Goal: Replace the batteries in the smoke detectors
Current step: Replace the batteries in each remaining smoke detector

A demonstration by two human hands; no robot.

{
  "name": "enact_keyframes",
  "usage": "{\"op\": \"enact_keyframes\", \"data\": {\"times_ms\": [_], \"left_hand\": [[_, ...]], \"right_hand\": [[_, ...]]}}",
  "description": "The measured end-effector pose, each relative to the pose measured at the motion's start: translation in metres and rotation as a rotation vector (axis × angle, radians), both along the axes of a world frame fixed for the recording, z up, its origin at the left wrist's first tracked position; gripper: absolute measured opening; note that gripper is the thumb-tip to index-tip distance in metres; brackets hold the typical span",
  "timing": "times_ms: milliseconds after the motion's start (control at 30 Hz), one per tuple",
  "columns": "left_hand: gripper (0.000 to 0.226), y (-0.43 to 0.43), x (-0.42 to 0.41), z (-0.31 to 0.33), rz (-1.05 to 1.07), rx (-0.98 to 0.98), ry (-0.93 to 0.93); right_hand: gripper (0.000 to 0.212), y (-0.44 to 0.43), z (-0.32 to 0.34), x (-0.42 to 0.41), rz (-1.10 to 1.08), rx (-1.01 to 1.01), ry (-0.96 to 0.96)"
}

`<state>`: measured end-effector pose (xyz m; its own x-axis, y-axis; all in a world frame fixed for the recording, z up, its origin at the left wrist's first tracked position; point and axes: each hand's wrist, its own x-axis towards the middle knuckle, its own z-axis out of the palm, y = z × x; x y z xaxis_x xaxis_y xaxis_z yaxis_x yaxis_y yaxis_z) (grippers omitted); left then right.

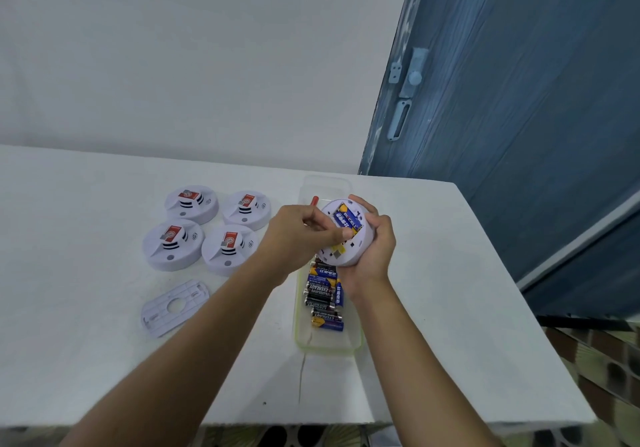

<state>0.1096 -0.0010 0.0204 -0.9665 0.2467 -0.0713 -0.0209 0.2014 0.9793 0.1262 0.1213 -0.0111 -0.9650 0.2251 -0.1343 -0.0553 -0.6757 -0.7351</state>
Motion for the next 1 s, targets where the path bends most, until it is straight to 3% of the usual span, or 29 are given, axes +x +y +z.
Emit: {"op": "enact_keyframes", "data": {"times_ms": [167,367,433,500,600,667,833,1000], "left_hand": [[0.004,-0.023,0.004,0.002,-0.038,0.044,0.01],[0.008,-0.07,0.006,0.005,0.002,0.102,0.093],[0.006,-0.091,0.007,0.001,0.029,-0.012,0.111],[0.004,-0.114,0.005,-0.008,0.035,-0.29,0.155],[0.023,-0.149,0.007,-0.021,-0.072,-0.771,0.138],[0.034,-0.166,0.012,-0.029,-0.146,-0.915,0.085],[0.067,-0.187,0.02,-0.047,-0.122,-1.084,0.077],[0.062,-0.19,0.027,-0.049,-0.098,-0.927,0.079]], "right_hand": [[0.04,-0.005,0.005,-0.001,0.025,-0.054,-0.068],[0.058,-0.017,0.008,-0.006,0.177,-0.051,-0.07],[0.058,-0.025,0.007,-0.008,0.219,-0.083,-0.07],[0.046,-0.034,0.005,-0.009,0.253,-0.105,-0.066],[0.042,-0.05,0.002,-0.012,0.295,-0.173,-0.062],[0.043,-0.061,0.0,-0.013,0.306,-0.192,-0.053],[0.039,-0.082,0.0,-0.012,0.318,-0.228,-0.054],[0.04,-0.095,-0.006,-0.012,0.313,-0.205,-0.097]]}}
